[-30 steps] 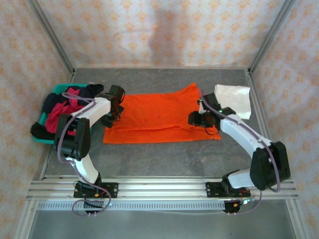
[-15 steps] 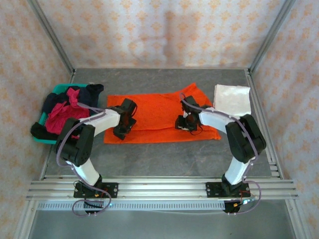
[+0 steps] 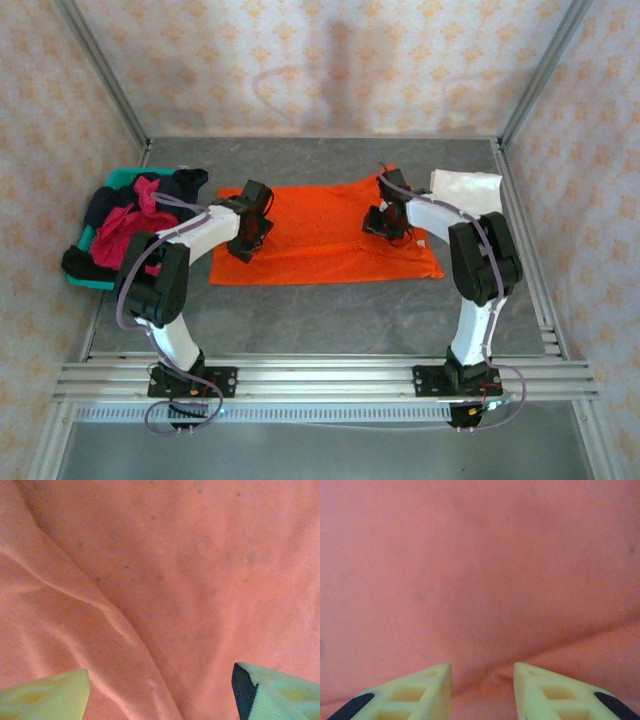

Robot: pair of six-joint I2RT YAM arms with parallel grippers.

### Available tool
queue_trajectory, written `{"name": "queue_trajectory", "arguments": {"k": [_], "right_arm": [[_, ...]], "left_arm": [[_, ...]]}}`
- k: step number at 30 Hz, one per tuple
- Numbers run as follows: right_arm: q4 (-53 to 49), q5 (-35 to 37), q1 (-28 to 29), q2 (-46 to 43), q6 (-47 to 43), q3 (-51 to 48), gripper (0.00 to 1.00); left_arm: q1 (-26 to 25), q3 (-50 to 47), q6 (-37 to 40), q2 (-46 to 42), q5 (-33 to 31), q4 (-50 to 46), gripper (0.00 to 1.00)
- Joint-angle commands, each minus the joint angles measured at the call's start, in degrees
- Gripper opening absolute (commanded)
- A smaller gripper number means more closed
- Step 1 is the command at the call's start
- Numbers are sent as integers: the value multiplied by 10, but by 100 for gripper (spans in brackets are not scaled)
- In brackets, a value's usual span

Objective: Fold and stack the t-shirts

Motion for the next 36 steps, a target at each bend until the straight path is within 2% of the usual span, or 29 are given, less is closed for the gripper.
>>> {"name": "queue_trajectory", "arguments": {"k": [1,8,12,17,29,33,36], "right_arm": [[-24,21,-9,13,-28,38,38],[-13,40,-45,7,-44,52,41],[-21,27,-65,40,-45,64,41],[-23,25,-68,49,-47,44,40],[-28,32,-68,-31,-65,-91,39],[-21,27,-68,-47,-72,-72,40],[-15,28,-68,-60,-72,-32,41]], "left_arm": [[2,-7,18,-13,-34,-35,77],[5,41,112,8,-57,-19,80],[20,65,124,50,-52,-15,80],[27,41,124,63,-53,-8,80],[17,-126,89,-15,-38,36,79],[3,-105,103,-34,-54,14,83],[2,-49,138,-39,-88,-12,85]]}}
